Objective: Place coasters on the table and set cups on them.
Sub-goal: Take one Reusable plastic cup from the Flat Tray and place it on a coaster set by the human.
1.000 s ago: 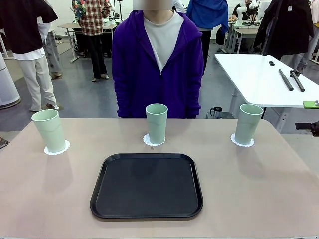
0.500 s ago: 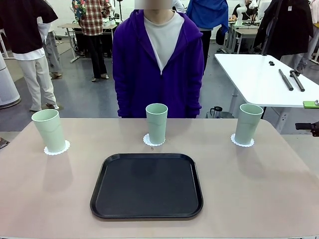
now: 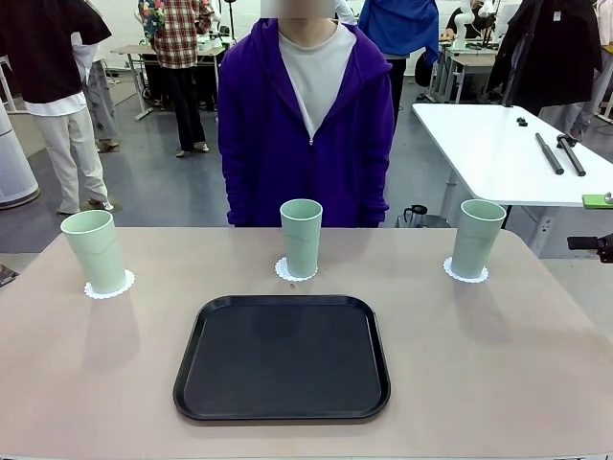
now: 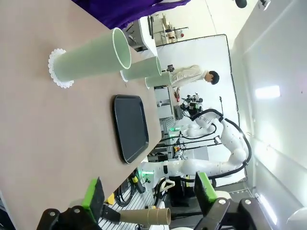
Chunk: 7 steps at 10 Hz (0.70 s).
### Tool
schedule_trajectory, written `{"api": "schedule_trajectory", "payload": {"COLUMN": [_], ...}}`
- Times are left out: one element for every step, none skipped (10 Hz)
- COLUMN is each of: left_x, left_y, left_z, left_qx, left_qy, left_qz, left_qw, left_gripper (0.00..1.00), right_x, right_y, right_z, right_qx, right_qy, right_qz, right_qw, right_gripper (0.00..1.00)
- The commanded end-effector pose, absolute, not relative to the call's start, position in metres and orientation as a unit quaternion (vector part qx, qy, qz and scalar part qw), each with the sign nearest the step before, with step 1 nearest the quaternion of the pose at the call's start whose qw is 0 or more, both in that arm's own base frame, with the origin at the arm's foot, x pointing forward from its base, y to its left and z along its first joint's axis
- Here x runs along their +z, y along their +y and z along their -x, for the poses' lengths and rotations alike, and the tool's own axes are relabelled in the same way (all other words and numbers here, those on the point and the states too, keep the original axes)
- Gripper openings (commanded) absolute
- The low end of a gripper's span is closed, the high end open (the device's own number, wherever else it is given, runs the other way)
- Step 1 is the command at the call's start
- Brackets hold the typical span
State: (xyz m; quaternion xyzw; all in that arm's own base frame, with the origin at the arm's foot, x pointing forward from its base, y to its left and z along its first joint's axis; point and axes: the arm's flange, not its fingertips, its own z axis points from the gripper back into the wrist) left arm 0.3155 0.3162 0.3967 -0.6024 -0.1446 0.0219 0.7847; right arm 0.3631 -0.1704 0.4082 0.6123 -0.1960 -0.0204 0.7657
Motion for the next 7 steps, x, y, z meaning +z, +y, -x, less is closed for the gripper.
{"api": "schedule_trajectory", "payload": {"left_x": [0.4054, 0.3967, 0.3967, 0.3967, 0.3967, 0.3967, 0.3967], "left_y": [0.3153, 0.3162, 0.3162, 0.3162, 0.3162, 0.3162, 0.3162], "left_z": [-0.3166, -0.3155, -0.3155, -0.3155, -0.3155, -0.3155, -0.3155], "left_qx": [0.003, 0.022, 0.022, 0.022, 0.022, 0.022, 0.022], "left_qy": [-0.151, -0.145, -0.145, -0.145, -0.145, -0.145, -0.145], "left_qz": [0.589, 0.602, 0.602, 0.602, 0.602, 0.602, 0.602], "left_qw": [0.793, 0.785, 0.785, 0.785, 0.785, 0.785, 0.785], "left_gripper": [1.0, 1.0, 1.0, 1.0, 1.0, 1.0, 1.0], "right_x": [0.4083, 0.4083, 0.4083, 0.4083, 0.4083, 0.4083, 0.4083], "right_y": [-0.1692, -0.1692, -0.1692, -0.1692, -0.1692, -0.1692, -0.1692], "right_z": [-0.3638, -0.3638, -0.3638, -0.3638, -0.3638, -0.3638, -0.3638], "right_qx": [-0.023, -0.023, -0.023, -0.023, -0.023, -0.023, -0.023], "right_qy": [-0.201, -0.201, -0.201, -0.201, -0.201, -0.201, -0.201], "right_qz": [-0.612, -0.612, -0.612, -0.612, -0.612, -0.612, -0.612], "right_qw": [0.764, 0.764, 0.764, 0.764, 0.764, 0.764, 0.764], "right_gripper": [1.0, 1.0, 1.0, 1.0, 1.0, 1.0, 1.0]}}
